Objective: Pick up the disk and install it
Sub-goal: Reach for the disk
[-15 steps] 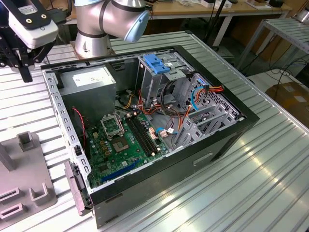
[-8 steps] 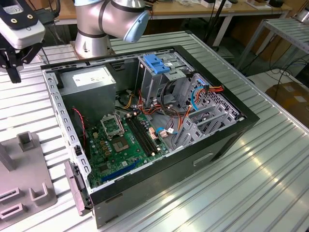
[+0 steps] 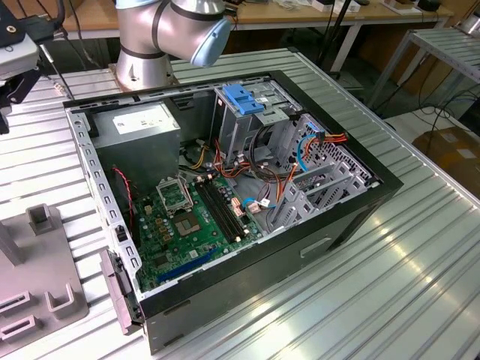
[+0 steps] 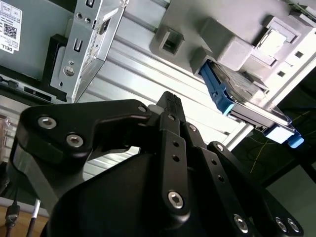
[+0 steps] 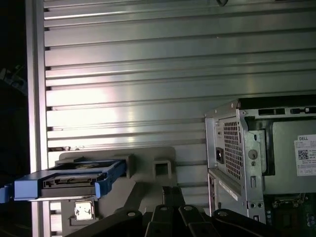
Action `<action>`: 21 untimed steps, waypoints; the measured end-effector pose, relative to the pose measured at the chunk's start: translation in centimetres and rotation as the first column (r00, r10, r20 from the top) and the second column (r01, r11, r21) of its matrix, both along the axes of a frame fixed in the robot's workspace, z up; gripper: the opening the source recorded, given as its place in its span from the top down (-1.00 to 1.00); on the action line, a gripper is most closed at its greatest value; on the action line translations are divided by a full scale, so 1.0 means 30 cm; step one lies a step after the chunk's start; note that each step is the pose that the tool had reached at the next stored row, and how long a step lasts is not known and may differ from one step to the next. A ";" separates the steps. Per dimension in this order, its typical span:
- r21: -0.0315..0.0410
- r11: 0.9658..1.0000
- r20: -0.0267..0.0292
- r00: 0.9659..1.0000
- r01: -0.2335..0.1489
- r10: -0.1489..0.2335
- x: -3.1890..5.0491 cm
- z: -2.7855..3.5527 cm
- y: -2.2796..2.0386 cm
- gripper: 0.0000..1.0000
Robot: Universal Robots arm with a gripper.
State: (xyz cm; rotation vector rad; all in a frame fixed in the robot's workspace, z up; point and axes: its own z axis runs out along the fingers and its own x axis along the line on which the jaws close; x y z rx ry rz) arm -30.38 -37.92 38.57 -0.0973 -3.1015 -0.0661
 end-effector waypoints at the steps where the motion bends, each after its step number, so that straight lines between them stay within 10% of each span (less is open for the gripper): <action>1: 0.000 1.000 0.000 1.000 0.000 0.000 -0.006 0.000 0.000 0.80; 21: 0.000 1.000 0.000 1.000 0.000 0.000 -0.099 -0.001 0.000 0.80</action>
